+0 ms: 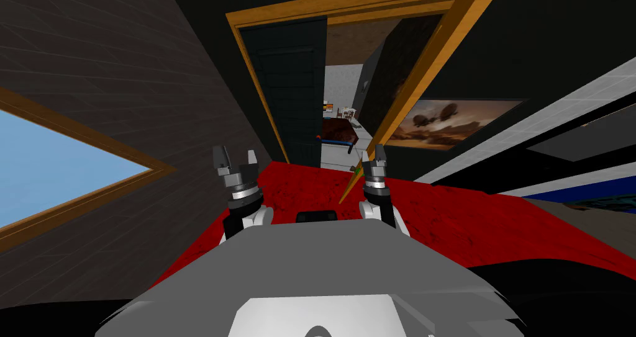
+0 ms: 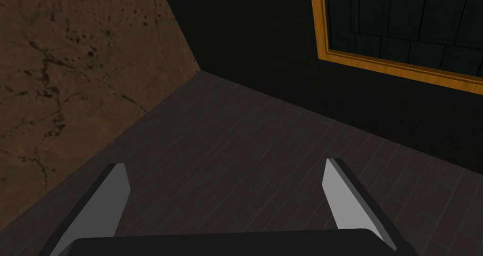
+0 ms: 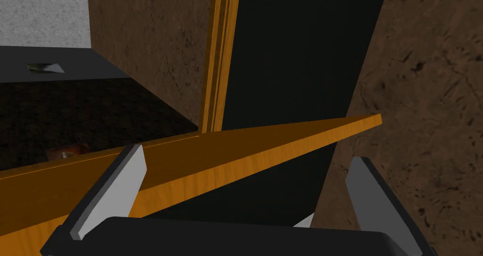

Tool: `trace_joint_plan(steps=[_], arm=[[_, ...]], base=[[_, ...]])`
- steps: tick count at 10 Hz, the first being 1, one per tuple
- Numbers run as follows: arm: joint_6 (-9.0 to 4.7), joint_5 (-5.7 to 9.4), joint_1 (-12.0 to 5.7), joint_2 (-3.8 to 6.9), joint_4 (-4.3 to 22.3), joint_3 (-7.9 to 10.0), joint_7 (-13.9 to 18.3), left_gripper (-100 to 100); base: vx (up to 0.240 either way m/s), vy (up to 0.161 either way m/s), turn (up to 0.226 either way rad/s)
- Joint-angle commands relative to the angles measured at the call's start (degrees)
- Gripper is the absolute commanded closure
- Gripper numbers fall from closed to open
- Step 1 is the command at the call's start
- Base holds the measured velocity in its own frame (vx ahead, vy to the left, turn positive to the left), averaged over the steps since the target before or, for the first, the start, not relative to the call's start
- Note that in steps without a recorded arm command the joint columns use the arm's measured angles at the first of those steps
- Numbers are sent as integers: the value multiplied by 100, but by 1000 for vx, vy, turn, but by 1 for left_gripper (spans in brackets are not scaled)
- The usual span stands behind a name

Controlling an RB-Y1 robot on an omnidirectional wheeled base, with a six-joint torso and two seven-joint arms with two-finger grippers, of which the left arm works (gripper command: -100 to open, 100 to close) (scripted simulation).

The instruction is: Pull the door open

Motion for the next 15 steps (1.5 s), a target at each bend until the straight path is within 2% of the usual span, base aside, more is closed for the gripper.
trace_joint_plan(steps=[1,7,8,15], arm=[[-15,3,-65,48,158,-22,-151,-100],[-72,15,-316,185,767,-107,-732,-100],[-87,18,-386,218,936,-131,-894,-100],[-158,32,-696,327,1694,-236,-1614,-100]], base=[[5,6,-58],[65,-1,-35],[57,2,-52],[59,0,-35]])
